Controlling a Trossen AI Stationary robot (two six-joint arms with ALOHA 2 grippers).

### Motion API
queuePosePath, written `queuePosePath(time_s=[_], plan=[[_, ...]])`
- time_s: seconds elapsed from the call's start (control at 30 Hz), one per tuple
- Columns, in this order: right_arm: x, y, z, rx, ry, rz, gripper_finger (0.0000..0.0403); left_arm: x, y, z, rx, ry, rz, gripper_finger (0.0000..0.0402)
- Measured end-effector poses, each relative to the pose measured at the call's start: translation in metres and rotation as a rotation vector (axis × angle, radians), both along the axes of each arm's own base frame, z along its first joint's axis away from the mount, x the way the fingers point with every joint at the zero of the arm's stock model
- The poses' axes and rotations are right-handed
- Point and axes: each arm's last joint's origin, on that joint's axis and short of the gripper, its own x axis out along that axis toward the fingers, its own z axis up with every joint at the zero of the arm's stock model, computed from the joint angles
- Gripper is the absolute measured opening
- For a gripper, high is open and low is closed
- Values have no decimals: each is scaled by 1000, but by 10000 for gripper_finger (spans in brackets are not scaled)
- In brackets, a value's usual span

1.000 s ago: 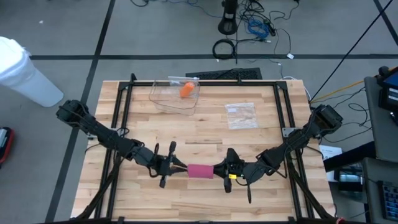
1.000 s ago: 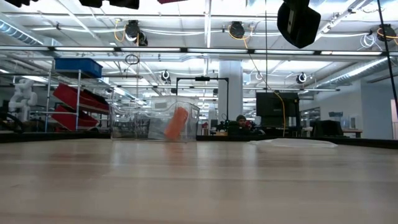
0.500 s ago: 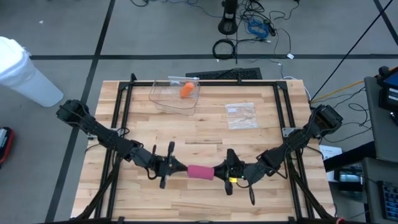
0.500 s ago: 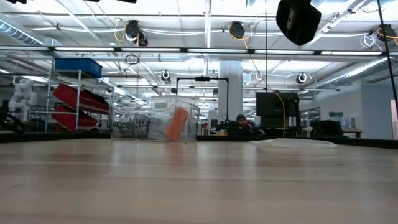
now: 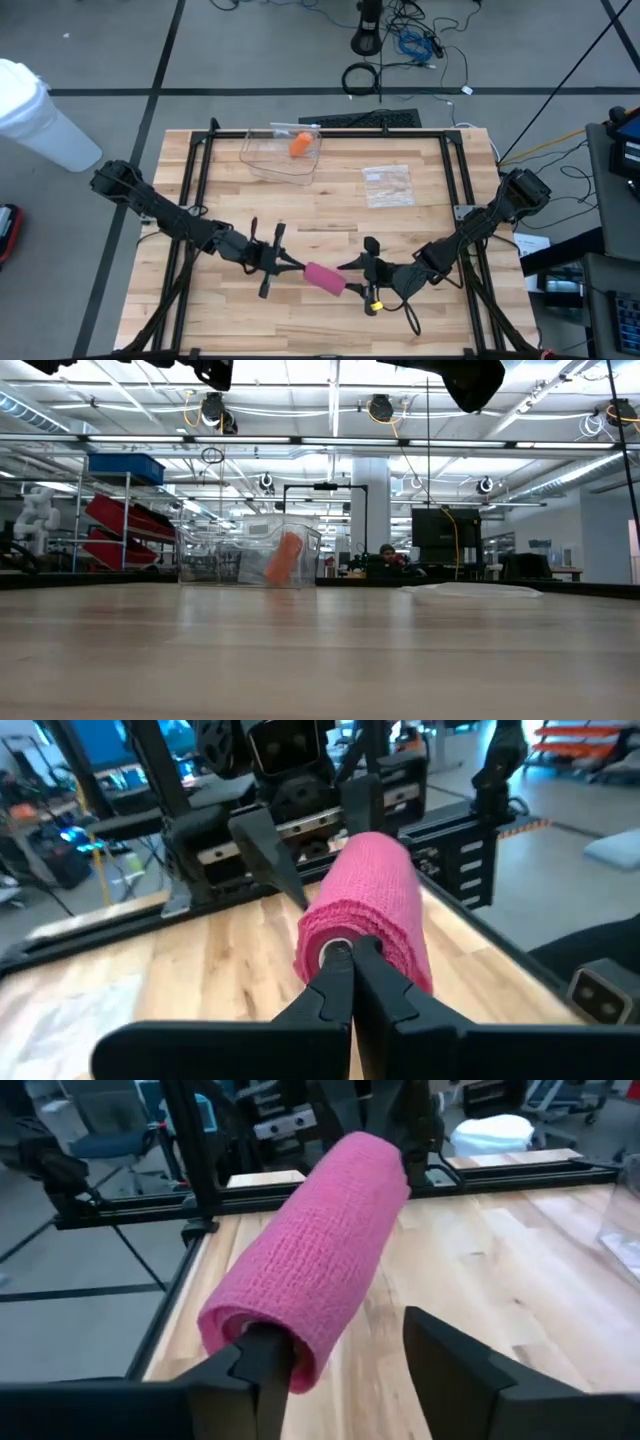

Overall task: Roll bandage
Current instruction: Roll the pink bandage

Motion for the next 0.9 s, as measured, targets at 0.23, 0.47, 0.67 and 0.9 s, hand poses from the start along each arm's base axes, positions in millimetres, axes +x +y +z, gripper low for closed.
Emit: queuePosePath(time_s=[0.23, 0.47, 0.67, 0.9], plan=[[2, -4, -2, 91, 10, -47, 131, 0, 0, -5, -20, 58, -96, 0], [11, -18, -6, 367, 87, 21, 11, -4, -2, -16, -5, 178, -138, 1], [15, -24, -6, 458, 116, 57, 6, -4, -2, -17, 27, 176, -127, 24], [14, -23, -7, 474, 137, 80, 3, -9, 2, -27, 172, 256, 126, 58]])
